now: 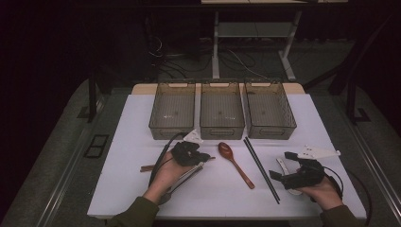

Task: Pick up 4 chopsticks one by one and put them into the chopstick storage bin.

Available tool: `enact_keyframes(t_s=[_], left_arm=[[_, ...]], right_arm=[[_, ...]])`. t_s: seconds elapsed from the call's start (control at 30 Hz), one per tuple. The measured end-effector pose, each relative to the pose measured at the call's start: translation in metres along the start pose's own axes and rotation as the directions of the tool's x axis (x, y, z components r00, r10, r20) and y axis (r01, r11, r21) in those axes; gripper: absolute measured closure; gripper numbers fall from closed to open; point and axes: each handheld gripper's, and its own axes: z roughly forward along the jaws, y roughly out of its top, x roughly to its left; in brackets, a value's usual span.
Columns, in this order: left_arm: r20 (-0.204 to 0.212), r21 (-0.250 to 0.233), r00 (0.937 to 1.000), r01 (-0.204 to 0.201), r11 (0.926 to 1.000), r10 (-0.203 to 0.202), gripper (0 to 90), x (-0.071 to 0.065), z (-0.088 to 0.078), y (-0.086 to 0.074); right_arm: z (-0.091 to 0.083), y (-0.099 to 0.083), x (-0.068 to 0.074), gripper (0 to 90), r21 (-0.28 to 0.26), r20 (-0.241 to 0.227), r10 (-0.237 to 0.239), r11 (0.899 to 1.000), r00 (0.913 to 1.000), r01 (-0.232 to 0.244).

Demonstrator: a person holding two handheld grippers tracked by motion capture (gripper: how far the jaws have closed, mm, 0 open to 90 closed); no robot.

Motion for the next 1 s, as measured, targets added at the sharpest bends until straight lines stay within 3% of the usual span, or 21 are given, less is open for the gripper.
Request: enact_keyframes(t_s=[0.13, 0.37, 0.47, 0.67, 0.77, 1.0], left_arm=[[-0.020, -0.026, 0.9998, 0.008, 0.9996, -0.008, 82.4, 0.003, -0.017, -0.005], [-0.054, 0.001, 0.9985, 0.011, 0.9999, -0.011, 82.7, 0.017, -0.040, -0.029], [-0.043, 0.036, 0.9990, 0.017, 0.9992, -0.015, 87.9, 0.024, -0.039, -0.037], [-0.032, 0.087, 0.9992, 0.025, 0.9958, -0.023, 88.6, 0.027, -0.030, -0.043], [-0.043, 0.110, 0.9991, -0.001, 0.9939, 0.006, 88.6, 0.027, -0.026, -0.043], [-0.063, 0.101, 0.9980, 0.010, 0.9949, -0.004, 88.6, 0.031, -0.020, -0.042]], right_arm=[[0.000, 0.000, 0.000, 0.7, -0.001, -0.001, 0.000, 1.000, 1.0000, 0.000], [0.000, 0.000, 0.000, 0.7, -0.001, 0.000, -0.002, 1.000, 1.0000, 0.002], [0.001, 0.000, 0.000, 0.7, -0.002, 0.001, -0.006, 1.000, 1.0000, 0.006], [0.001, 0.000, 0.000, 0.7, -0.002, 0.002, -0.004, 1.000, 1.0000, 0.004], [0.001, 0.000, 0.000, 0.7, -0.002, 0.000, -0.005, 1.000, 1.0000, 0.005], [0.001, 0.000, 0.000, 0.7, -0.002, 0.001, -0.008, 1.000, 1.0000, 0.008]])
